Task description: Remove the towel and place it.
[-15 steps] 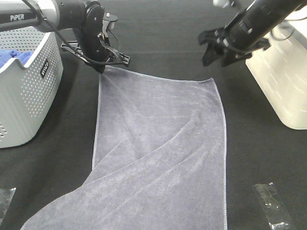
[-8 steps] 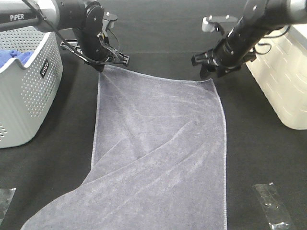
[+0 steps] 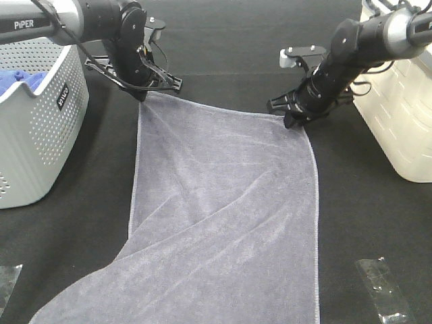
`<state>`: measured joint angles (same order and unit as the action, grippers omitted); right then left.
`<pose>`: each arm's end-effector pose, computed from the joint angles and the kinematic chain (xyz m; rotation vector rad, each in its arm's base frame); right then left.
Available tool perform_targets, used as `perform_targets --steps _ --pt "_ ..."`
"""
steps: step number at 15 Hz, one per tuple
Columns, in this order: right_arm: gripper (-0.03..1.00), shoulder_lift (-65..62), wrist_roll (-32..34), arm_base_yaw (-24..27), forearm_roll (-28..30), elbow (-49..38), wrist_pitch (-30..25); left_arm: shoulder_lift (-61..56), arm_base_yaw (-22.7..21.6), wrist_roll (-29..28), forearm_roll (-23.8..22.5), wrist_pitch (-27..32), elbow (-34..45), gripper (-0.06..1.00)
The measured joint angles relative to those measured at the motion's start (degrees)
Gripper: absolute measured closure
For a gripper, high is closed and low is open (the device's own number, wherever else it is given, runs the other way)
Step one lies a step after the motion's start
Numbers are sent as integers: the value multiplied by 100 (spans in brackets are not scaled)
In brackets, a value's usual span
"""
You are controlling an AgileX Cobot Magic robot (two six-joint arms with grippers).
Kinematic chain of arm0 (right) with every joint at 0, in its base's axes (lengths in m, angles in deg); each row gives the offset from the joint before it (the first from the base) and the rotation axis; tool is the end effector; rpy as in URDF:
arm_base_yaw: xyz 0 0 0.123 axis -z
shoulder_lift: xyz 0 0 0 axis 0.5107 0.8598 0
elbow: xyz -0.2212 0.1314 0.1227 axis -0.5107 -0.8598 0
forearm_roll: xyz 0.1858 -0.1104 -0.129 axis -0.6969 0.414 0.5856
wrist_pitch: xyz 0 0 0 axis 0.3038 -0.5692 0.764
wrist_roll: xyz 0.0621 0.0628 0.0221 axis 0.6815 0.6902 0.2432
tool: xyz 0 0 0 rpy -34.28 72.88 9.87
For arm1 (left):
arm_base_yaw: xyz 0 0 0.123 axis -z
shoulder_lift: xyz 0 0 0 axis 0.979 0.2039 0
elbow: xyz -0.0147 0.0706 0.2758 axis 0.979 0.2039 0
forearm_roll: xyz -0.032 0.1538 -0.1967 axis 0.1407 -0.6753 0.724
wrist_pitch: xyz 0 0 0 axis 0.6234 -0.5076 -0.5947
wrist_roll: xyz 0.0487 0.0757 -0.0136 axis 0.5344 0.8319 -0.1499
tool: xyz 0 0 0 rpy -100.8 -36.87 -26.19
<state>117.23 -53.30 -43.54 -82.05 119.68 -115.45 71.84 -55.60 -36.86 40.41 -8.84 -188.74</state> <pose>0.4779 0.1177 0.0966 -0.3486 2.6189 0.1953 0.4979 -0.1848 0.1498 0.2620 2.5594 0.1102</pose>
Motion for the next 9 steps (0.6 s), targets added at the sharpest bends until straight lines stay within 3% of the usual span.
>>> perform_targets --steps 1,3,9 --pt "72 11 6 0 6 17 0 0 0 0 0 0 0 94" --pt "94 17 6 17 23 86 -97 0 0 0 0 -11 0 94" --pt "97 -6 338 17 676 1232 -1054 0 0 115 -92 0 -92 94"
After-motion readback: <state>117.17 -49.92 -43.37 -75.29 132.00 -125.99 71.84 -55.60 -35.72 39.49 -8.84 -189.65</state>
